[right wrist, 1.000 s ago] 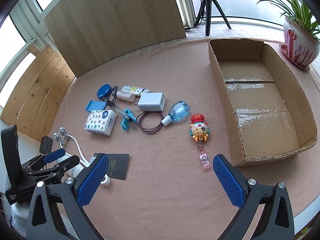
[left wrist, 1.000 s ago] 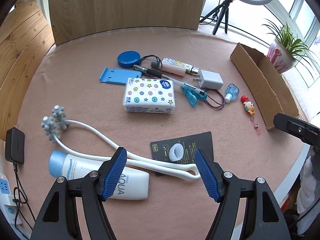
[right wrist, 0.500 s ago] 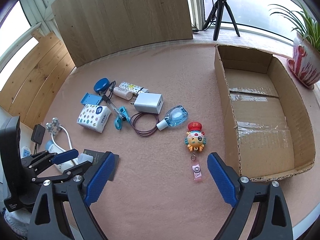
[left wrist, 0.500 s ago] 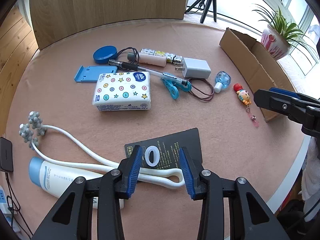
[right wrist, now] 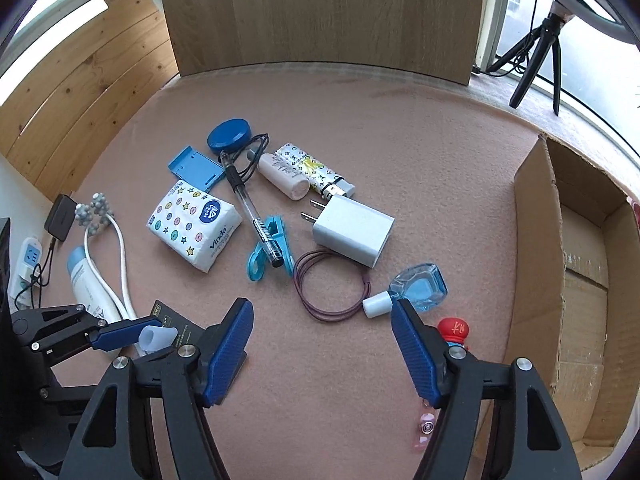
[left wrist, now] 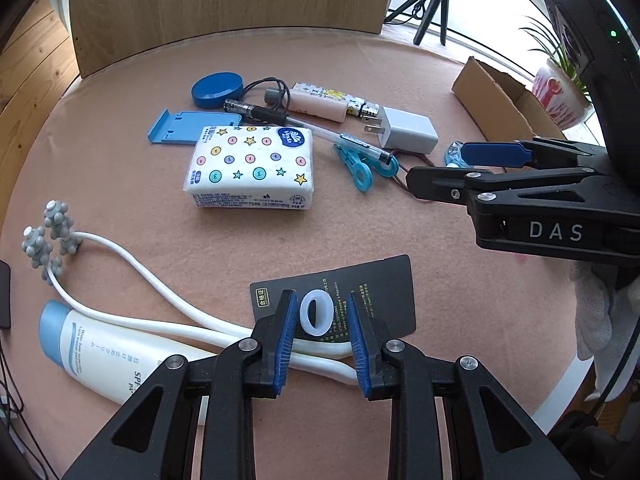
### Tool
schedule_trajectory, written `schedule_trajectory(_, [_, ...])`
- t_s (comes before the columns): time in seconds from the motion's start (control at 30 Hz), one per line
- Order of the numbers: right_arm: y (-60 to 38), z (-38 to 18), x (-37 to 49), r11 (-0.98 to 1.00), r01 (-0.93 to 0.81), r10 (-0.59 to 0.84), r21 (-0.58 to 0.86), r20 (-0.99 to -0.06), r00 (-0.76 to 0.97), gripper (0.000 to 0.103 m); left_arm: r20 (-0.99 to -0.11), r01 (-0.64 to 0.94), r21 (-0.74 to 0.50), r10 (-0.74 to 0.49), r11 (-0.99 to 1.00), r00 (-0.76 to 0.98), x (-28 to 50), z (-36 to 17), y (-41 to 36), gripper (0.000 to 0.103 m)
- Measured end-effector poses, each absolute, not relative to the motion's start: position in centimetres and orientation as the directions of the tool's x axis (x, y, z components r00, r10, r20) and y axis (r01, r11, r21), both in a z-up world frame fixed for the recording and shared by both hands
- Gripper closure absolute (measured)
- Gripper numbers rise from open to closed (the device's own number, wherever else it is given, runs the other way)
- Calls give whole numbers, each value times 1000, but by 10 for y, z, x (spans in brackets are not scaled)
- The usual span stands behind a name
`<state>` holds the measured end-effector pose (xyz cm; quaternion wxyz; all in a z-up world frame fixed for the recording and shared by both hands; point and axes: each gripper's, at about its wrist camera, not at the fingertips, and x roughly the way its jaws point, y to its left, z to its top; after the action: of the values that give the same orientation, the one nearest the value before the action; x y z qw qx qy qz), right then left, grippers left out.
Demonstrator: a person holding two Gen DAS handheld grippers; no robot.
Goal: Organize objects
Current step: 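Grasp the small white ring with the left tool while the right tool grasps the purple rubber band, then carry the ring and rubber band into the cardboard box and open both tools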
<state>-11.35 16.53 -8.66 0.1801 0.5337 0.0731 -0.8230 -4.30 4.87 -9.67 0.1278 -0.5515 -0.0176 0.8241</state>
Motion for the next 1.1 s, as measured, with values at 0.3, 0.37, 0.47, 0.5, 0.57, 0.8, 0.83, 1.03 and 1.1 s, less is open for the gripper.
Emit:
schedule_trajectory(0.3, [152, -114, -128, -880, 474, -188, 34, -941, -281, 72, -893, -133, -214, 249, -968, -375, -42, -100, 38, 75])
schedule_trajectory(0.37, [154, -113, -125, -877, 477, -209, 60, -941, -265, 83, -891, -125, -220, 252, -967, -377, -41, -100, 37, 74])
schedule_trajectory(0.47, [161, -113, -118, -877, 472, -233, 95, -941, -244, 94, -890, -111, -226, 251, -968, -379, -42, -101, 36, 73])
schedule_trajectory(0.5, [163, -112, -115, -878, 467, -240, 104, -940, -241, 95, -891, -108, -222, 247, -969, -381, -41, -100, 35, 73])
schedule_trajectory(0.57, [169, -113, -108, -881, 456, -258, 128, -937, -235, 99, -892, -104, -219, 243, -970, -382, -41, -100, 36, 73])
schedule_trajectory(0.8, [195, -114, -87, -901, 356, -330, 246, -924, -196, 101, -890, -85, -222, 238, -971, -390, -43, -102, 32, 84])
schedule_trajectory(0.83, [198, -114, -83, -904, 346, -332, 250, -922, -200, 101, -887, -76, -233, 244, -970, -392, -43, -102, 30, 90])
schedule_trajectory(1.03, [217, -96, -68, -905, 290, -385, 312, -890, -243, 101, -879, -58, -251, 253, -966, -405, -38, -90, 30, 92])
schedule_trajectory(1.1, [222, -82, -67, -901, 287, -404, 327, -874, -271, 101, -869, -64, -265, 267, -962, -416, -37, -81, 32, 92])
